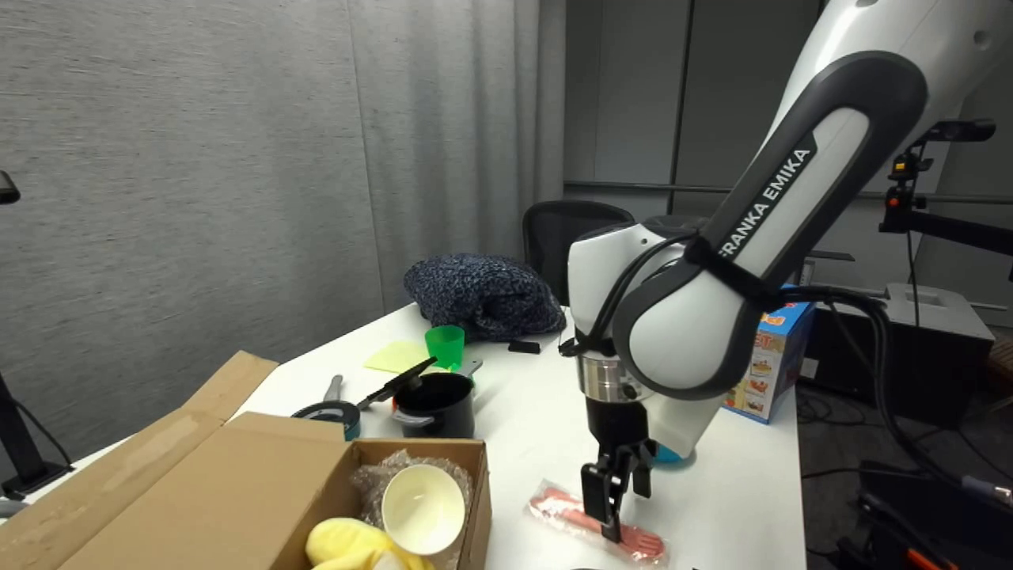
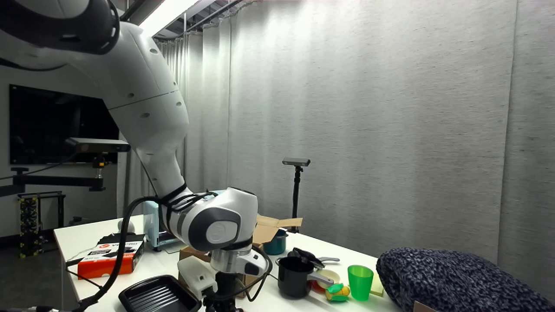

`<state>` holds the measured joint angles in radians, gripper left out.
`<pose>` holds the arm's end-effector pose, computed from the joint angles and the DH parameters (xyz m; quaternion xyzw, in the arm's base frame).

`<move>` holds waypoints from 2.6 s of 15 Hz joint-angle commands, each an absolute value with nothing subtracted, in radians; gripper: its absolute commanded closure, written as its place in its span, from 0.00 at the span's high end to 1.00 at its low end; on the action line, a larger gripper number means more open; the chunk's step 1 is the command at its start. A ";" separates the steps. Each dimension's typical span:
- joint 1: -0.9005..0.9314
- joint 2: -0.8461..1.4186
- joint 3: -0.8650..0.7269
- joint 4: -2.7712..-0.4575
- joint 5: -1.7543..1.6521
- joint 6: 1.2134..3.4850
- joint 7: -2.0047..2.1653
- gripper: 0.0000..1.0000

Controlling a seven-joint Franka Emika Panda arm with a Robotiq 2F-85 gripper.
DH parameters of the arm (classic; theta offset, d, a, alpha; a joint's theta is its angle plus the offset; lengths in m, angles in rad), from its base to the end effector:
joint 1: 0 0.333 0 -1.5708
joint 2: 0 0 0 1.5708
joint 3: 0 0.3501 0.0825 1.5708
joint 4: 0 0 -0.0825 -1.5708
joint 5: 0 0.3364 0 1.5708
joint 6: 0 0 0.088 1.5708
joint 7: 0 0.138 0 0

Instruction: Place the yellow plush toy, the white bowl and packet of cutlery in the box

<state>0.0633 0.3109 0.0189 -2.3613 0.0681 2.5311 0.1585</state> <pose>0.4775 0.0400 0.2294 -0.9950 0.0674 0.0724 0.0118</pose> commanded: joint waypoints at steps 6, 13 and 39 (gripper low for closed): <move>0.008 0.299 0.052 -2.381 0.183 2.605 0.041 1.00; -0.025 0.301 0.080 -2.384 0.278 2.608 -0.067 0.42; 0.046 0.046 0.085 -2.209 0.844 2.489 -0.680 0.02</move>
<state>0.0126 -0.0339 0.1021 -2.2991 0.7601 2.5285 -0.5947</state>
